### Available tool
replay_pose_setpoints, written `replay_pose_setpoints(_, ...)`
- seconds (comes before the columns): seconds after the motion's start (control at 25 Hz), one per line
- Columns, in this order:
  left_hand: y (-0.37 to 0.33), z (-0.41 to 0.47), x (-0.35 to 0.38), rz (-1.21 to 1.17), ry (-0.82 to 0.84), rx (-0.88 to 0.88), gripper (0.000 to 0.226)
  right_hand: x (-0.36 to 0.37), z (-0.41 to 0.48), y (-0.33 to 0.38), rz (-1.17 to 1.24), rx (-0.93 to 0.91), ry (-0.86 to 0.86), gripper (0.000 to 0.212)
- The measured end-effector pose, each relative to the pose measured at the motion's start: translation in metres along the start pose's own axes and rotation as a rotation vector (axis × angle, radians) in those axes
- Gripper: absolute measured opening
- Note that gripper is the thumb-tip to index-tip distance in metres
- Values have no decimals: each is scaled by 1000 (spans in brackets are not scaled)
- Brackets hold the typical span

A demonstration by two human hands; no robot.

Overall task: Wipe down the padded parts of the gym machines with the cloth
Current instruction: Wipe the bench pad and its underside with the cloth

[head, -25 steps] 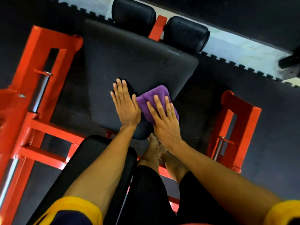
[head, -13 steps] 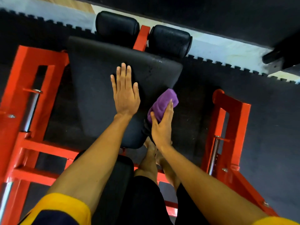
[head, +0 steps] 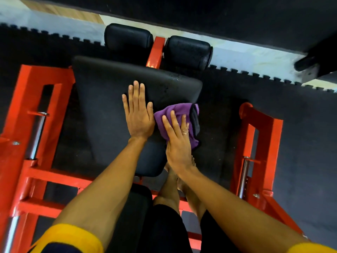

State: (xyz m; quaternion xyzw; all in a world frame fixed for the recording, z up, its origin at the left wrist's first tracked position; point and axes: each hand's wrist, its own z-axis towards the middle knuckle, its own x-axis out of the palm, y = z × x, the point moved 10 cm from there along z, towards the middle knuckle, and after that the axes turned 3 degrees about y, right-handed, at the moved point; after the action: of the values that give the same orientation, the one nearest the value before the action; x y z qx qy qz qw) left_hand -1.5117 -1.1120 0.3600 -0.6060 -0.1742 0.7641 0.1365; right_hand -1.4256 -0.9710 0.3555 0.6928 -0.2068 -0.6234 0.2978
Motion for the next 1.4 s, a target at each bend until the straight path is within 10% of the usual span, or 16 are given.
replay_pose_setpoints(0.24, 3, -2, 2, 17, 21, -14, 55, -32, 105, 47, -114, -271, -3, 56)
replay_pose_setpoints(0.6, -1, 2, -5, -15, -12, -74, 54, -49, 94, 4, -553, -295, 28, 70)
replay_pose_setpoints(1.0, -12, 42, -11, 7, -23, -125, 55, -31, 226, 3, -287, 104, 455, 57)
replay_pose_setpoints(1.2, -17, 71, -9, 51, 35, -144, 51, -55, 174, -5, -409, -58, 395, 82)
replay_pose_setpoints(1.4, -12, 78, -4, 127, 15, -143, 52, -32, 212, -2, -299, 9, 565, 62)
